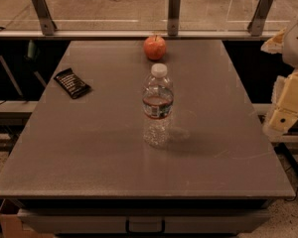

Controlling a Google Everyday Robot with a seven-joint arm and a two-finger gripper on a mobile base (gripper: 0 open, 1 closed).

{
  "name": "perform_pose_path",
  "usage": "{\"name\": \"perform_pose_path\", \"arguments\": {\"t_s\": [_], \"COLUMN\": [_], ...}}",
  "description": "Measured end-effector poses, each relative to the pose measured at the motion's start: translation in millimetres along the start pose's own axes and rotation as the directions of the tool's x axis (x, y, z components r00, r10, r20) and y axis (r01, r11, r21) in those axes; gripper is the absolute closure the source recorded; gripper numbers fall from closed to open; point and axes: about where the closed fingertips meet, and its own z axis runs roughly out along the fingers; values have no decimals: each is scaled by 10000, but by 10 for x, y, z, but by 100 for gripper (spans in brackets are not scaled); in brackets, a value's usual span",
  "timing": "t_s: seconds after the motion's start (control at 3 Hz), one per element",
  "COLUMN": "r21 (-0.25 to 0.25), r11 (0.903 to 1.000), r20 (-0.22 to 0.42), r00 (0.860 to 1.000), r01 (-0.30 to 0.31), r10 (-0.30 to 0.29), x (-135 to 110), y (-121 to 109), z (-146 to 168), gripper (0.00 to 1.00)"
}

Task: Move water bottle near apple

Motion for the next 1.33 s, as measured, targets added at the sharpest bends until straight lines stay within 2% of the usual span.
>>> {"name": "perform_pose_path", "arguments": {"t_s": [0.33, 0.67, 1.0, 1.33], "r21": [2, -128, -641, -1156], "r11": [10000, 9998, 9969, 9900], "r20": [1, 698, 2174, 3722], "r00": [10000, 9975, 9756, 9276], "r01": [0, 132, 457, 805], "r10": [0, -123, -308, -319], "x": [0, -107, -410, -779], "y": [0, -20, -8, 30], "z": [0, 90, 368, 577], "gripper": [0, 0, 0, 0]}}
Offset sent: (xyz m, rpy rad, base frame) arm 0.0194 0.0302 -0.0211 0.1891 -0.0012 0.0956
